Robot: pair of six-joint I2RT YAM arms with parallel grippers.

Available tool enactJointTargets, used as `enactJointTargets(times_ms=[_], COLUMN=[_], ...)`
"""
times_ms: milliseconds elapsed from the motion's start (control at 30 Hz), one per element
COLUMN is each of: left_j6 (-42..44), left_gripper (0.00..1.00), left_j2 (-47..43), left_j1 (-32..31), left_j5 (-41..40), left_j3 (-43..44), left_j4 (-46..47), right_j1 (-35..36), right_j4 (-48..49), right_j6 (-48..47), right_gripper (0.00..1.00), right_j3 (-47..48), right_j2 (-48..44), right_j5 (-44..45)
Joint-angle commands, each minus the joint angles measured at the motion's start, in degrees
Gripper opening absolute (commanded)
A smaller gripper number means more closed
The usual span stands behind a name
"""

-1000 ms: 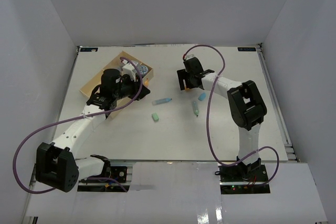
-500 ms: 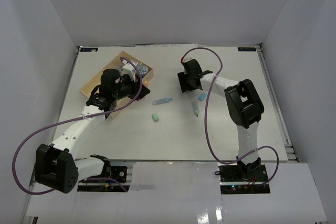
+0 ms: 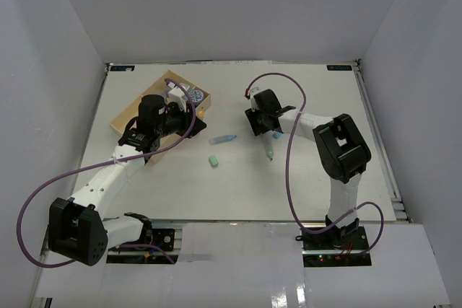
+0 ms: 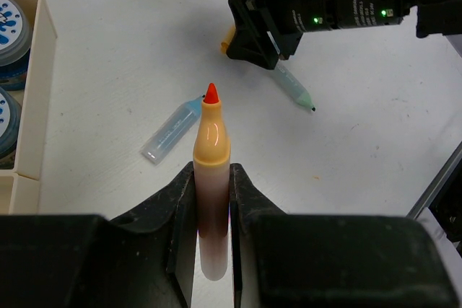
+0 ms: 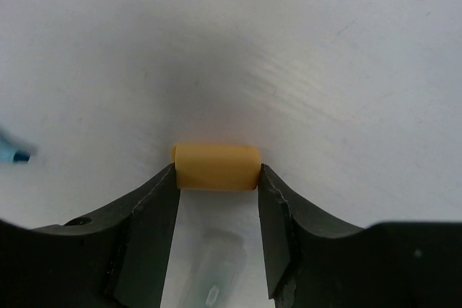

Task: Sort the stationery into containers
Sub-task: Move the pen cap to the center of the board.

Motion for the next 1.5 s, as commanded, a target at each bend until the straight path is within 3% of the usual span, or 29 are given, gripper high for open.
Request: enactJointTargets(times_ms=[0,200,333,700,833,1167,1467], left_j6=[0.7,1.0,1.1,0.9,0.6,0.6,0.7], left_gripper=[0.07,0.08,0.08,0.08,0.08,0.08,0.08], left_j2=[-1.8,-2.6,-3.0,-3.6,-3.3,-4.2,-5.2], left_j1=[0.1,0.1,0.1,0.1,0.1,0.1,0.0], left_j5=[0.7,0.4,0.1,-1.3,-1.3,-2.4,-2.9], left_j3=[-0.1,-0.4,-0.5,-1.1,-1.2,-1.4,-1.4], left_j4=[0.6,0.6,0.6,0.9,0.9,1.0,0.9], right_j1=[3.0,9.3,14.6,17.6,17.6,17.6,18.3], right_j4=[1.0,3.0,1.3,-5.5,-7.2,-11.1,-13.1], right_j6=[-7.0,-15.7,-19.2,-23.7,-23.4,-17.4,5.1], right_gripper=[0.42,0.42,0.45,0.51,0.61,0.79,0.79], right_j3=[-4.9,-17.3,-22.2,-25.5,-24.8,-21.7,-17.8], right_j2=[-5.9,-16.6,-22.1,-21.8,-21.4,-26.1,-32.7], right_j5=[-3.0,-12.0,-12.6,-10.7,-11.2,-11.6,-1.4])
